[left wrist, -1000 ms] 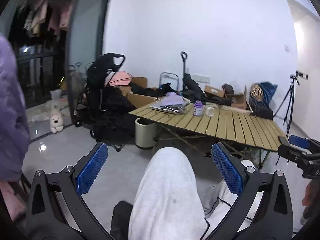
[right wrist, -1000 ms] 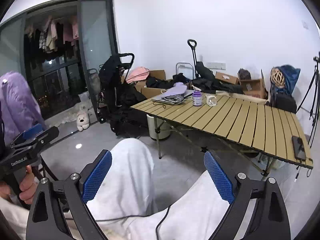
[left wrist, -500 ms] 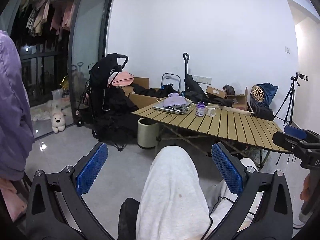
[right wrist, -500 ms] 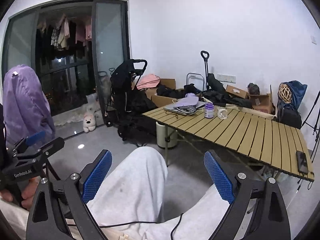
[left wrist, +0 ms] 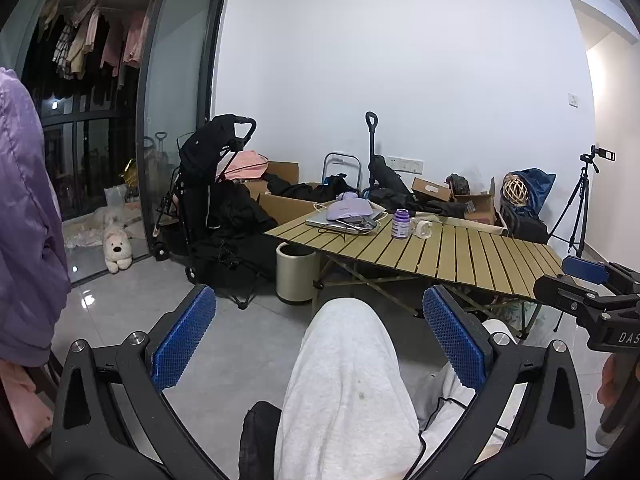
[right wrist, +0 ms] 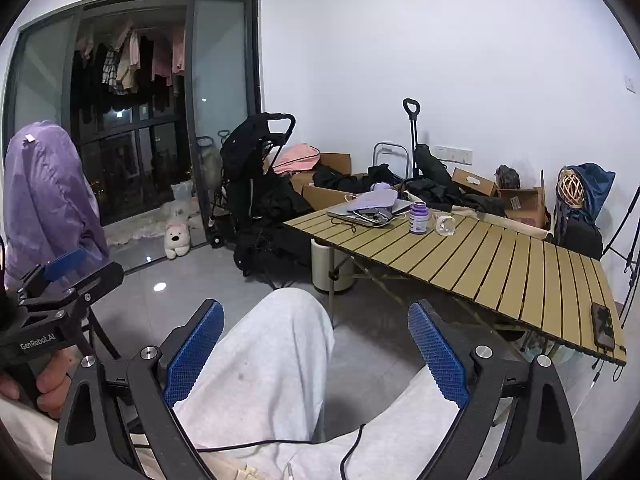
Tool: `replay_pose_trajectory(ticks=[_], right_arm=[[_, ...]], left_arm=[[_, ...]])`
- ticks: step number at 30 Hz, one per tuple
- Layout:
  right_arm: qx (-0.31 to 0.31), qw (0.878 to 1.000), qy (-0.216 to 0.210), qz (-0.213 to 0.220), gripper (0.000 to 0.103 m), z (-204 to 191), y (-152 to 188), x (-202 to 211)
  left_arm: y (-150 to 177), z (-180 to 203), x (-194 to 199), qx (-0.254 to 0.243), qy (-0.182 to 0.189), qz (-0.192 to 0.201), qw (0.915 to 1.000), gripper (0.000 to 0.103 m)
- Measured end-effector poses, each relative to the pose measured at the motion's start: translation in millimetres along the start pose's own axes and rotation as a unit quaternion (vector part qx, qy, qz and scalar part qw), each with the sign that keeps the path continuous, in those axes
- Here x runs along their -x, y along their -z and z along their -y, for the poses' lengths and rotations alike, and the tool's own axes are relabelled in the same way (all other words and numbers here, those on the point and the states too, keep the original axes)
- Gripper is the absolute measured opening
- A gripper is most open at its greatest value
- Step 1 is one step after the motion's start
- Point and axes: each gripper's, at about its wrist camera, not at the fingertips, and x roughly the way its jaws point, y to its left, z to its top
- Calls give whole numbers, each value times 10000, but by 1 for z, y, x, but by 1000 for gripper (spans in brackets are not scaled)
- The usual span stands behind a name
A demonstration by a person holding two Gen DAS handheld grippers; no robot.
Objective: Organize rigid objects
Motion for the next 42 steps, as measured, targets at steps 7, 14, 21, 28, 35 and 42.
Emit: replay_pose_trajectory(ticks=[7, 14, 21, 28, 35, 42], right_arm=[[-12, 10000, 17, -11, 97, 2, 0, 1], [-13, 10000, -16, -30, 97, 1, 0, 0], [32, 10000, -28, -11, 97, 0, 1, 1], [30, 10000, -19, -7, 97, 0, 1, 1], [28, 10000, -9, -18, 97, -1, 2, 1], [28, 10000, -4, -30, 97, -1, 2, 0]], left_arm=[[-1, 2, 0, -43, 18, -13, 10000, 103], [-1, 3, 0, -54, 23, -4, 10000, 103], [-3, 0, 3, -59, 13, 21, 10000, 103], [-4, 0, 4, -59, 14, 31, 10000, 103], [-4, 1, 4, -78, 26, 35, 10000, 103], [-6, 0, 5, -88, 30, 30, 10000, 103]])
